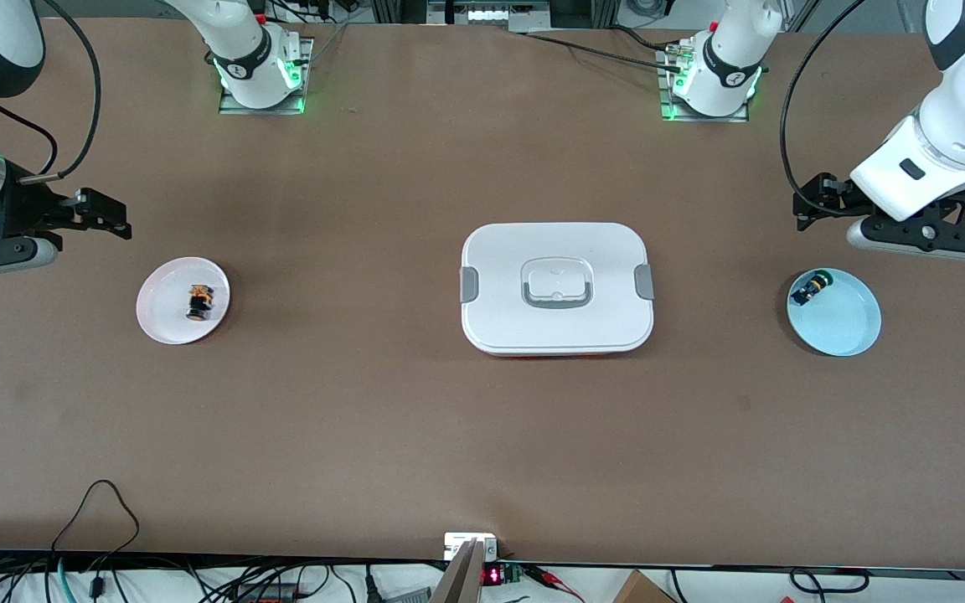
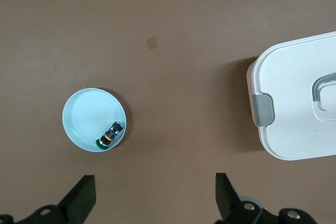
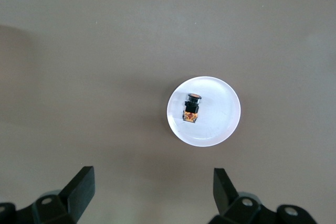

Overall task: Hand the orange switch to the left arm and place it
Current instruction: 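Move the right gripper down toward the orange switch on the white plate, then lower the right gripper around the orange switch and close it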

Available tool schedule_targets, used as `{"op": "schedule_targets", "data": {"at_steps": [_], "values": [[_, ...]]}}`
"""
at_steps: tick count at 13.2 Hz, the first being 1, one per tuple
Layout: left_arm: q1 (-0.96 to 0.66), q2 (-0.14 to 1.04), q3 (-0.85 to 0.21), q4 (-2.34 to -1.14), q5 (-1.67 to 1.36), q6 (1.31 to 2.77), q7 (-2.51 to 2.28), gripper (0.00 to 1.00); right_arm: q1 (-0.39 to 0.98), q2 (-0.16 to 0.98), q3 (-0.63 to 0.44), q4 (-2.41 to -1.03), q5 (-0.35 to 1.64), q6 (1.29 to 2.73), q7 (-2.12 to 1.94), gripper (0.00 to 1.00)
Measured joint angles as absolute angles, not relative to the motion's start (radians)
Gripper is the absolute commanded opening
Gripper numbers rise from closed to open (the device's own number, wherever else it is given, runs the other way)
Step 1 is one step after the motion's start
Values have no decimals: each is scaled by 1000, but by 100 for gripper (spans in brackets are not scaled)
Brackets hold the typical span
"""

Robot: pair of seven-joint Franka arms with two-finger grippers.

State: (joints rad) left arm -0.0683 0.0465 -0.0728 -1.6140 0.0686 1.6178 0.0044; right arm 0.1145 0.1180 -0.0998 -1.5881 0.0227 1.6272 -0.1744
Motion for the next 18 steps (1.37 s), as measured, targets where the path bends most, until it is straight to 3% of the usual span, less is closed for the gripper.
{"op": "schedule_targets", "data": {"at_steps": [5,11,14,18], "values": [[-68,47,-73,-1614,69,1618,4,100,119,125,-96,-1585,23,1619,-192,100],[-68,47,-73,-1614,69,1618,4,100,120,157,-96,-1614,22,1592,-482,100],[-68,47,-73,-1613,69,1618,4,100,120,159,-95,-1733,17,1721,-627,100],[-68,47,-73,-1613,69,1618,4,100,57,150,-91,-1989,7,2030,-915,100]]}}
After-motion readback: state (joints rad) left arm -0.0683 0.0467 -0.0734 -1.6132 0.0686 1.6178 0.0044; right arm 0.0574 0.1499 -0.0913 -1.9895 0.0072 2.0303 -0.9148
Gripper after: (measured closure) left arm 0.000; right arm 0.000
